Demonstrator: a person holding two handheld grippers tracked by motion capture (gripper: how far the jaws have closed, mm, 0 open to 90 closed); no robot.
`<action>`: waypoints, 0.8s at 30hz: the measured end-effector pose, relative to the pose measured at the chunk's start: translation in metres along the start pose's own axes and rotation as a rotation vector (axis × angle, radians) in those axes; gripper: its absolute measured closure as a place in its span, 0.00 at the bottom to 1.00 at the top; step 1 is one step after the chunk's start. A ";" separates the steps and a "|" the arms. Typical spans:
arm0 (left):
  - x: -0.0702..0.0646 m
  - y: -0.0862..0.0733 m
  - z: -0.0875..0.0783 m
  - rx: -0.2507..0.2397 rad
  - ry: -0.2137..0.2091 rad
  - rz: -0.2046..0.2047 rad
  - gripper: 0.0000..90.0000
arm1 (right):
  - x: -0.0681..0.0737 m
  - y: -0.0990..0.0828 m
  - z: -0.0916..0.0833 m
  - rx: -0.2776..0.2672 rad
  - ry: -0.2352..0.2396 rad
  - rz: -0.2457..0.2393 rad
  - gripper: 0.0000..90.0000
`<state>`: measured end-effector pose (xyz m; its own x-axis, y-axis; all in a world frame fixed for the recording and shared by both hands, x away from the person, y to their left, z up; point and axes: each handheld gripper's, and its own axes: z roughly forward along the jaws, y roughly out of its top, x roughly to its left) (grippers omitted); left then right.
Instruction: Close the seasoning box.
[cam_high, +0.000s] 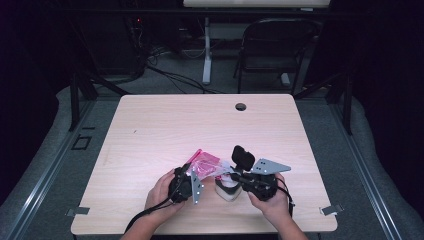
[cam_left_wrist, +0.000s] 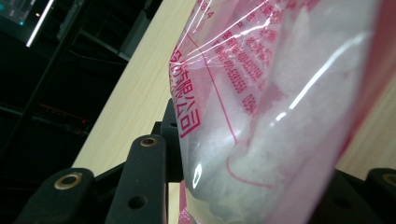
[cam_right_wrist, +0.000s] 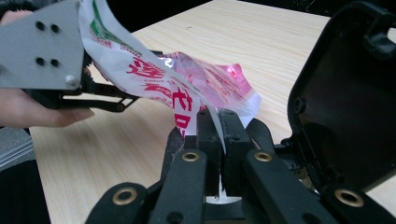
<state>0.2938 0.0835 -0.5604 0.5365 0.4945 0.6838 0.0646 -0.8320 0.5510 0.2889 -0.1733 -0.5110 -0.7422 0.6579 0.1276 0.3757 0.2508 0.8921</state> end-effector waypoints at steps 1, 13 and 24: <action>-0.001 -0.001 0.001 -0.002 -0.005 -0.009 0.74 | 0.000 0.000 0.000 -0.002 0.002 -0.001 0.98; -0.004 -0.006 0.005 0.004 -0.051 -0.052 0.74 | 0.002 0.005 0.001 -0.020 0.011 0.004 0.98; -0.004 -0.010 0.009 -0.005 -0.098 -0.101 0.76 | 0.002 0.006 0.003 -0.030 0.025 0.024 0.91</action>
<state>0.2982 0.0876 -0.5728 0.6074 0.5485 0.5746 0.1186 -0.7779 0.6171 0.2912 -0.1683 -0.5063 -0.7469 0.6455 0.1597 0.3774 0.2136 0.9011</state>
